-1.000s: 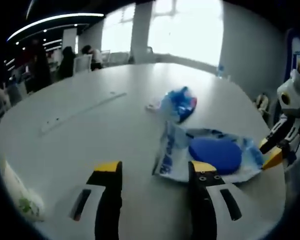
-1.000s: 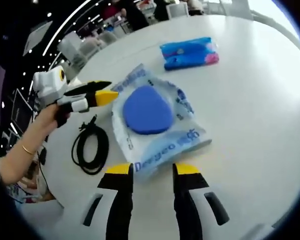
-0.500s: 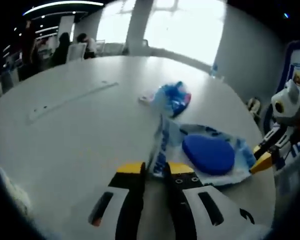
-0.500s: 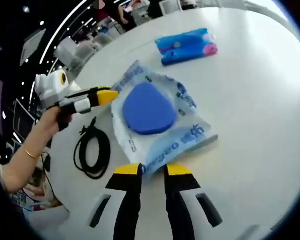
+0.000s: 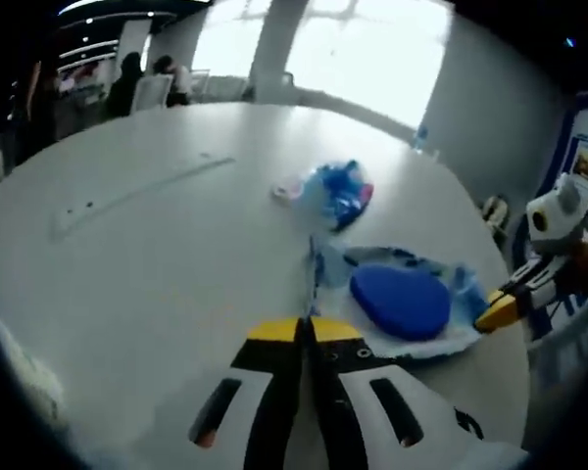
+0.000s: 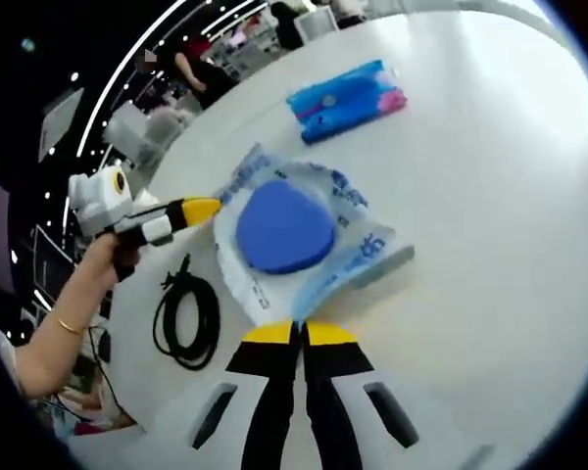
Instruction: Arrange the tabletop items into an orderly group along one side of the table until the central work area is clear of visible clutter.
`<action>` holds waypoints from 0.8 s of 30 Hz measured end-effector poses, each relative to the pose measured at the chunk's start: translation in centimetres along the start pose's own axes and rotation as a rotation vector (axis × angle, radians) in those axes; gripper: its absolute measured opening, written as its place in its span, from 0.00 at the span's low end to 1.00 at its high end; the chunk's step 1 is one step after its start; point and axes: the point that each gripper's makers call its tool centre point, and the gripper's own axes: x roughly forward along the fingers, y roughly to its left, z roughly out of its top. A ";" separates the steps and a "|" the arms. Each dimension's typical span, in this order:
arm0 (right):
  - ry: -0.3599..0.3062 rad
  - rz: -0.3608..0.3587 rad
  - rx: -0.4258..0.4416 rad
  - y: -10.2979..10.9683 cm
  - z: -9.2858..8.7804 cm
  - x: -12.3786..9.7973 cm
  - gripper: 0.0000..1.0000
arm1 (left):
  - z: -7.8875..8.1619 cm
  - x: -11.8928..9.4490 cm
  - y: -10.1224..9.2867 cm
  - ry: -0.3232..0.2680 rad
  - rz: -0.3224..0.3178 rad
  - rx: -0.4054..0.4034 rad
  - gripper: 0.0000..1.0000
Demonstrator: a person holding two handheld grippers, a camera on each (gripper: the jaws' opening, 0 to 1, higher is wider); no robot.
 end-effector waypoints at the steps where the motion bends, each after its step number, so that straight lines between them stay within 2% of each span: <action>1: -0.014 -0.001 -0.014 0.0 0.3 -0.1 0.01 | 0.0 -0.1 0.0 0.001 0.005 0.014 0.00; 4: -0.025 -0.008 -0.021 -0.2 0.6 -0.4 0.01 | -0.2 -1.0 -0.2 0.017 0.004 -0.004 0.00; 9: -0.044 0.000 -0.077 0.3 1.2 -0.6 0.01 | 0.0 -2.8 -0.4 -0.011 0.013 0.002 0.00; 13: -0.073 -0.009 -0.119 0.6 2.1 -0.8 0.01 | 0.3 -4.5 -0.3 -0.051 0.039 -0.032 0.00; 16: -0.098 -0.015 -0.178 0.9 3.0 -0.9 0.01 | 0.4 -5.5 -0.3 -0.069 0.062 -0.028 0.00; 22: -0.141 -0.038 -0.384 2.5 6.0 -0.7 0.01 | 0.6 -7.2 0.9 -0.117 0.126 -0.066 0.00; 24: -0.159 -0.043 -0.398 3.2 7.1 -0.5 0.01 | 0.6 -7.8 1.5 -0.125 0.152 -0.086 0.00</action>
